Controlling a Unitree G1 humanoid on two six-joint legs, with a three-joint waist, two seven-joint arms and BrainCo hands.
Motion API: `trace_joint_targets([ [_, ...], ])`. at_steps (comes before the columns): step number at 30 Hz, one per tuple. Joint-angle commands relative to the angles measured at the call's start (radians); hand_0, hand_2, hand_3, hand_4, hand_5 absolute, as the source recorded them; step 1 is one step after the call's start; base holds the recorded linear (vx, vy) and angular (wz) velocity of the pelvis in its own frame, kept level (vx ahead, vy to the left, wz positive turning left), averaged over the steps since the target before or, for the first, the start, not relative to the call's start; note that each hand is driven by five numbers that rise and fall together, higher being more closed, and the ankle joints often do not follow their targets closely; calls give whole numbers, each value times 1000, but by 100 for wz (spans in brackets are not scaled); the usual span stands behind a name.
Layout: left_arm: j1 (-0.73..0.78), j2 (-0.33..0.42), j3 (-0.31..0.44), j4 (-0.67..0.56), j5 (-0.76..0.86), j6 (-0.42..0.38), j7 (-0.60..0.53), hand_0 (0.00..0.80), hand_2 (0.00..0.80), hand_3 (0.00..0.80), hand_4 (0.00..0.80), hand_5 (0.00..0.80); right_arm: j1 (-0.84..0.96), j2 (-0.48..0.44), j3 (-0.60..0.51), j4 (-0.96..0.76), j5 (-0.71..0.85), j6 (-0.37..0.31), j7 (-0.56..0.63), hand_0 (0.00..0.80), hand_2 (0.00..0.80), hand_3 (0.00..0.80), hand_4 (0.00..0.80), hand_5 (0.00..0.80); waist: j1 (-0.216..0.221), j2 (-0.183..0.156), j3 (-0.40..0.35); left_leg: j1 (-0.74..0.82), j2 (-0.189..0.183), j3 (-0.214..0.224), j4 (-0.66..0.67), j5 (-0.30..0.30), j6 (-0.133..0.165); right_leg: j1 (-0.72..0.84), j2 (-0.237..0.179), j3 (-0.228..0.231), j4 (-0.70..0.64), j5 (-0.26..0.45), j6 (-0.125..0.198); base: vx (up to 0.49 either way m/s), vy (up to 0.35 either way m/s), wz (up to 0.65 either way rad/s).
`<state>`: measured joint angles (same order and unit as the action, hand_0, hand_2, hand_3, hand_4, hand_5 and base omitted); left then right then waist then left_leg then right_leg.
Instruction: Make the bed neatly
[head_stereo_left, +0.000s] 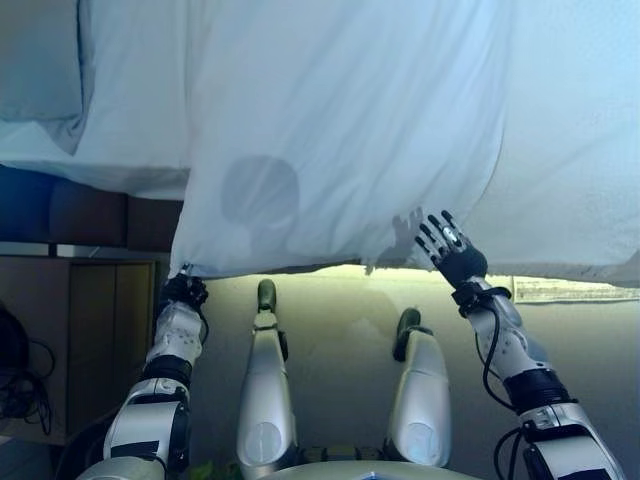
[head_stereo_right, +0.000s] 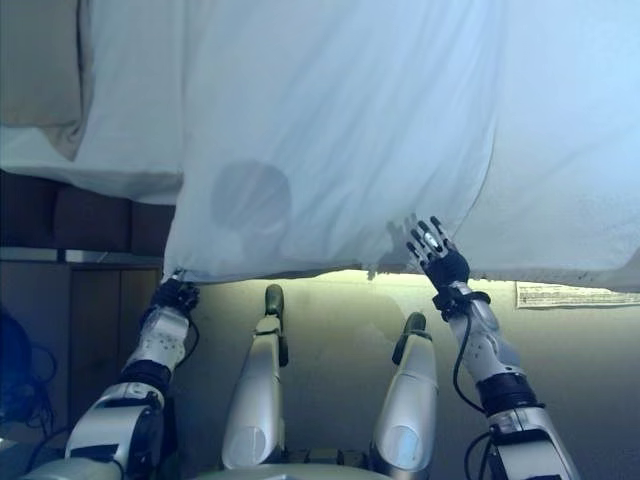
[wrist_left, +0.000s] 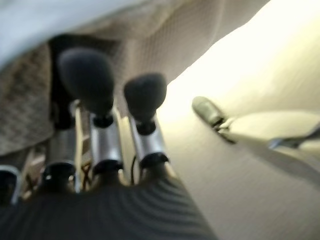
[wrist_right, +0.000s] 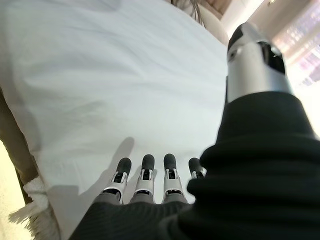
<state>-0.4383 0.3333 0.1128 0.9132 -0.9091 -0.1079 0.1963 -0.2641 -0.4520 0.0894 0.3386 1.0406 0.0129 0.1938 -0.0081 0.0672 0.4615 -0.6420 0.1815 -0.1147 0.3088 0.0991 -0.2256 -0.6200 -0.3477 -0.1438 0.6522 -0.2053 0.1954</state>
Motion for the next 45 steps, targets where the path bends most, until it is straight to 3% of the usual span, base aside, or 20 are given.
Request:
trace_joint_targets([
  [1,54,162,26,40,103,-63,166,800,800,800,800,800,20,-7,-58,-92,-19,-42,41,0,0,0,0,0,18,-62,-9,-39,21,-4,57,-8,54,-43,-42,83,-181,227,39,-67,118,2],
  [7,-79,338,33,190,261,85,328,800,800,800,800,800,-5,-22,-56,-173,-30,-2,30,0,0,0,0,0,-18,-76,0,-67,33,16,93,-18,45,-74,-36,101,-189,246,36,-33,100,-4],
  [9,-109,389,30,258,297,118,330,800,800,800,800,800,-6,-30,-53,-195,-38,-1,21,0,0,0,0,0,-29,-71,1,-68,34,24,89,-18,44,-80,-38,106,-195,249,35,-34,121,-4],
  [14,-127,447,8,354,375,230,391,800,800,800,800,800,-7,-47,-65,-235,-45,19,18,0,0,0,0,0,-47,-52,7,-67,33,43,90,-19,46,-93,-41,121,-196,249,30,-26,122,-5],
  [20,-140,417,21,344,301,214,331,800,800,800,800,800,-26,-4,-56,-273,-59,28,-15,0,0,0,0,0,-39,-58,11,-57,40,54,82,-23,48,-90,-47,109,-185,240,24,-28,-26,-3],
  [26,-76,308,11,371,230,186,282,800,800,800,800,800,-49,15,-61,-278,-88,35,-23,0,0,0,0,0,-36,-49,9,-31,35,59,65,-24,54,-79,-47,104,-188,233,23,3,-4,-1],
  [27,-68,293,12,387,201,192,265,458,458,458,458,458,-55,13,-58,-276,-86,36,-29,0,0,0,0,0,-36,-49,10,-29,36,60,64,-24,55,-78,-47,103,-185,231,23,11,7,-5],
  [28,-61,279,12,398,184,204,245,0,0,0,0,0,-58,11,-59,-273,-81,37,-31,0,0,0,0,0,-36,-48,10,-26,37,63,62,-24,57,-77,-48,101,-186,230,23,11,4,-4],
  [34,-1,172,17,363,80,146,131,0,0,0,0,0,-57,29,-68,-280,-74,44,-46,0,0,0,0,0,-28,-50,10,-16,33,61,67,-29,63,-66,-52,95,-182,230,22,9,-19,1],
  [39,63,86,-17,319,101,106,92,0,0,0,0,0,-36,47,-77,-271,-72,6,-32,0,0,0,0,0,-12,-52,19,-19,27,51,76,-33,68,-58,-60,83,-183,237,24,1,-71,5],
  [43,99,70,-20,296,58,78,104,0,0,0,0,0,-37,53,-78,-267,-62,-4,-41,0,0,0,0,0,-2,-60,27,-22,28,46,80,-31,70,-50,-58,74,-191,245,24,9,-82,10],
  [45,94,77,9,220,-5,51,64,0,0,0,0,0,-39,52,-76,-254,-54,-14,-42,0,0,0,0,0,4,-62,29,-18,29,46,81,-33,69,-43,-59,71,-190,245,24,38,-52,10],
])
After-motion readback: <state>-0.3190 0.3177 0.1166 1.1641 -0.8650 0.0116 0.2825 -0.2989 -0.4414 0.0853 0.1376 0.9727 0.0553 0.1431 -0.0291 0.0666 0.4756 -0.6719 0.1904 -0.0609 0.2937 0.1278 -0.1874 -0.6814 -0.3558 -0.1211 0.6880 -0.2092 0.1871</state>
